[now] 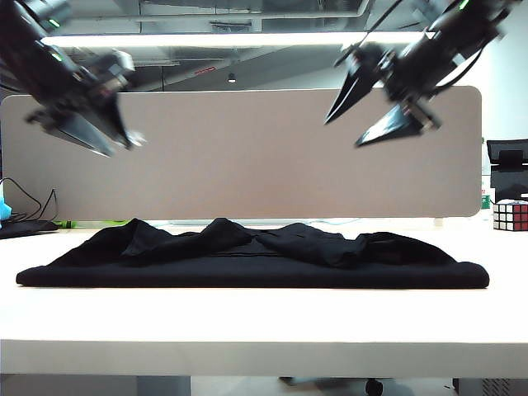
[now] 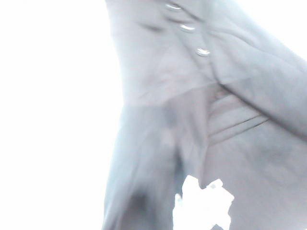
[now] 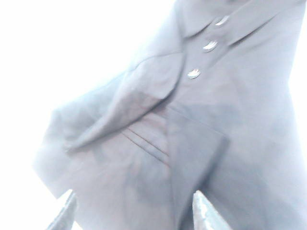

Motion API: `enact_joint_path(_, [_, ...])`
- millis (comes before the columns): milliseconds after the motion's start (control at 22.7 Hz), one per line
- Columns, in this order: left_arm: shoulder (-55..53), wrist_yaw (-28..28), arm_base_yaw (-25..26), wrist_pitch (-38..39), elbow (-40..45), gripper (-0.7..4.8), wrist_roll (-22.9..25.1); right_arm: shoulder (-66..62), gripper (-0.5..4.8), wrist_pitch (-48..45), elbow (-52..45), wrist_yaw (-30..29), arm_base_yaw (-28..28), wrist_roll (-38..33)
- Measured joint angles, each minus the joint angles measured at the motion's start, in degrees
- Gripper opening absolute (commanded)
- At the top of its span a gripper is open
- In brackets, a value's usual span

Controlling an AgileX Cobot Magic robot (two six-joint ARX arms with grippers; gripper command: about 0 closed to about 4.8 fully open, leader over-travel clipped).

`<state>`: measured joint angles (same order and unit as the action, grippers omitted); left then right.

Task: Fold the bottom side of the T-shirt horizontally towards the center, about one-third of the way, then fold the sleeve back towards the center, creating a straight line along the edge of the T-shirt, and finally fold the bottom of the T-shirt up towards the top, creating a neat rectangle.

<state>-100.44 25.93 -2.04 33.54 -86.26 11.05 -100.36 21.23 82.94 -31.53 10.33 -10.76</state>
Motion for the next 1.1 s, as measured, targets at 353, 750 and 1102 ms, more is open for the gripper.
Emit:
enact_joint_path(353, [4.87, 8.52, 9.16, 16.31, 14.67, 1.92, -7.28, 12.37, 3.38, 15.85, -5.62, -3.04, -3.45, -5.81])
enact_joint_path(750, [11.72, 8.63, 12.87, 4.24, 31.74, 1.93, -13.81, 23.76, 3.37, -1.97, -33.81, -5.79, -9.44, -21.0])
enact_joint_path(1102, [11.69, 9.7, 13.7, -0.17, 34.53, 1.93, -21.0, 23.78, 3.37, -6.1, -40.72, -5.77, -9.92, -26.62])
